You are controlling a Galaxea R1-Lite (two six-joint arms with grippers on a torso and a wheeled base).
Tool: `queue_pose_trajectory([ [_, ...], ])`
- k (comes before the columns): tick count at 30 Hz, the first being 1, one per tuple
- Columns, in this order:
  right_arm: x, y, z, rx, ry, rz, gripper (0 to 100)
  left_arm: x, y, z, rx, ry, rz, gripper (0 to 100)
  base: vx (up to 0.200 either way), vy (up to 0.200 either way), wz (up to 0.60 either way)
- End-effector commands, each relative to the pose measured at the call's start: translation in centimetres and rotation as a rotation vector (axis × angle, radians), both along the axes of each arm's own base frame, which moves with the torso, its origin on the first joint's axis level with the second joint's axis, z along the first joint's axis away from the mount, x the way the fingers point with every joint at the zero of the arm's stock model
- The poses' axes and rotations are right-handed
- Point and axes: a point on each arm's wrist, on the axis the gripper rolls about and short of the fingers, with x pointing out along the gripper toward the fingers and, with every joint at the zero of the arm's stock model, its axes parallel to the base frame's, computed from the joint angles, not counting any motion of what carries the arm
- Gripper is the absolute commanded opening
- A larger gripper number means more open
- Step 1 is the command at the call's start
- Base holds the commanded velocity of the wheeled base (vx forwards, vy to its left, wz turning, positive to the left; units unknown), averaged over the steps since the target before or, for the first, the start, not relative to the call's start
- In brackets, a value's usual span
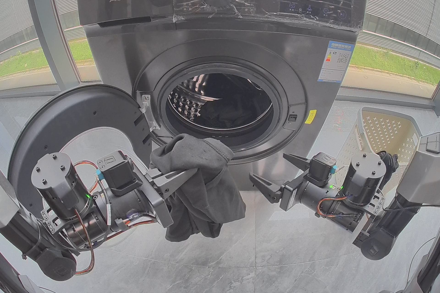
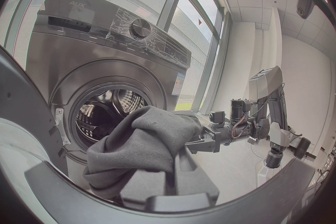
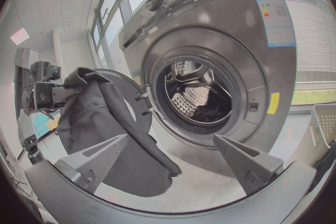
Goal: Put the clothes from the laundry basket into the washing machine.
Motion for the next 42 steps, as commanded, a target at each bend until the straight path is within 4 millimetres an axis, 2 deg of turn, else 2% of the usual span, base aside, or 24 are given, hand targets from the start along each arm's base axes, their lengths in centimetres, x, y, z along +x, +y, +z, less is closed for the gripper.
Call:
queue_pose_trajectory([
  [1, 0.7, -1.8, 0.1, -0.01, -0.003, -0.072, 100, -0.2, 0.0, -0.4, 0.013, 0.013, 0.01, 0, 0.0, 0.0, 0.0],
  [4, 1.3, -3.1, 1.5, 0.014, -0.038, -0.119, 100, -0.3, 0.2, -0.4, 0.011, 0.015, 0.051, 0, 0.0, 0.0, 0.0],
  [7, 1.3, -3.8, 1.5, 0.011, -0.033, -0.14, 100, -0.2, 0.3, -0.3, 0.007, 0.014, 0.088, 0, 0.0, 0.0, 0.0],
  [11, -0.4, -5.3, 1.7, 0.007, -0.016, -0.185, 100, -0.2, 0.2, 0.0, 0.005, -0.003, 0.091, 0, 0.0, 0.0, 0.0],
  [14, -0.4, -5.8, 1.9, 0.011, -0.022, -0.195, 100, -0.3, 0.2, -0.3, 0.019, 0.001, 0.089, 0, 0.0, 0.0, 0.0],
  [32, -0.7, -5.5, 0.3, -0.029, 0.04, -0.18, 100, 0.2, 0.4, -1.3, 0.049, 0.033, 0.106, 0, 0.0, 0.0, 0.0],
  [42, -1.0, -5.1, 0.3, -0.026, 0.038, -0.163, 100, 0.4, 0.2, -1.8, 0.061, 0.047, 0.105, 0, 0.2, 0.0, 0.0],
])
